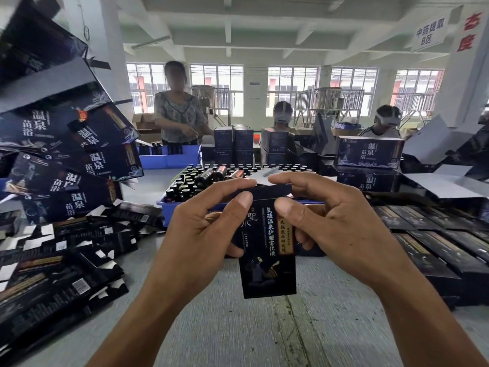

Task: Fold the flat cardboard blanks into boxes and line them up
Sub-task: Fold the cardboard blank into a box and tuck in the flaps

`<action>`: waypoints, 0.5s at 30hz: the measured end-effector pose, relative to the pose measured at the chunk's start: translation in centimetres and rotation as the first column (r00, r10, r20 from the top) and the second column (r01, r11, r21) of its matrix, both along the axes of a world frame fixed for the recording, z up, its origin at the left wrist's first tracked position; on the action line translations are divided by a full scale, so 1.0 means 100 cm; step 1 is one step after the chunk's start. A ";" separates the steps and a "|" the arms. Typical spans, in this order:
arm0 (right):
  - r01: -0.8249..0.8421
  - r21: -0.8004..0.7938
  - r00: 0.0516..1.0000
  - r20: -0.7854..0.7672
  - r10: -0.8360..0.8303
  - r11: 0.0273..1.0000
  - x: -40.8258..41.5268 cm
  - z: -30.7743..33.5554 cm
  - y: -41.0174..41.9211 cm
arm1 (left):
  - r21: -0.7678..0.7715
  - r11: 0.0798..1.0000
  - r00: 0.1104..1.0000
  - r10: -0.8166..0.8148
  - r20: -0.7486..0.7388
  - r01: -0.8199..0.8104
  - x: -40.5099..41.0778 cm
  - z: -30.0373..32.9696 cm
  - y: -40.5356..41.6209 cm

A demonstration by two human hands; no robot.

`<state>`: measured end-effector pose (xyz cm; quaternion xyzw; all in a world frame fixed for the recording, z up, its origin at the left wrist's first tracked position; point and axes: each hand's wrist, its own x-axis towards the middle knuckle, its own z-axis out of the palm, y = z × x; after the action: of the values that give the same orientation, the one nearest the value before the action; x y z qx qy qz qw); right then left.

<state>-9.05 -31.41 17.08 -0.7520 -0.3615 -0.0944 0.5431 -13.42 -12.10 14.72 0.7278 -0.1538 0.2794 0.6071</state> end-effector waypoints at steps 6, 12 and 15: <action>-0.029 0.043 1.000 0.004 0.029 0.999 -0.001 0.001 -0.001 | 0.035 0.999 0.999 -0.035 0.008 0.035 -0.001 0.003 0.004; -0.031 0.040 0.999 0.027 0.030 0.999 -0.001 -0.001 0.001 | 0.029 1.000 1.000 0.008 0.002 -0.008 -0.002 0.005 0.006; -0.026 0.023 0.999 0.032 0.025 0.999 -0.001 -0.002 0.003 | 0.005 0.999 0.999 0.034 -0.007 -0.034 -0.002 0.005 0.006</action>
<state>-9.14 -31.12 16.84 -0.7394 -0.3787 -0.1035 0.5470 -13.58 -11.52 15.18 0.7328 -0.1401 0.2867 0.6010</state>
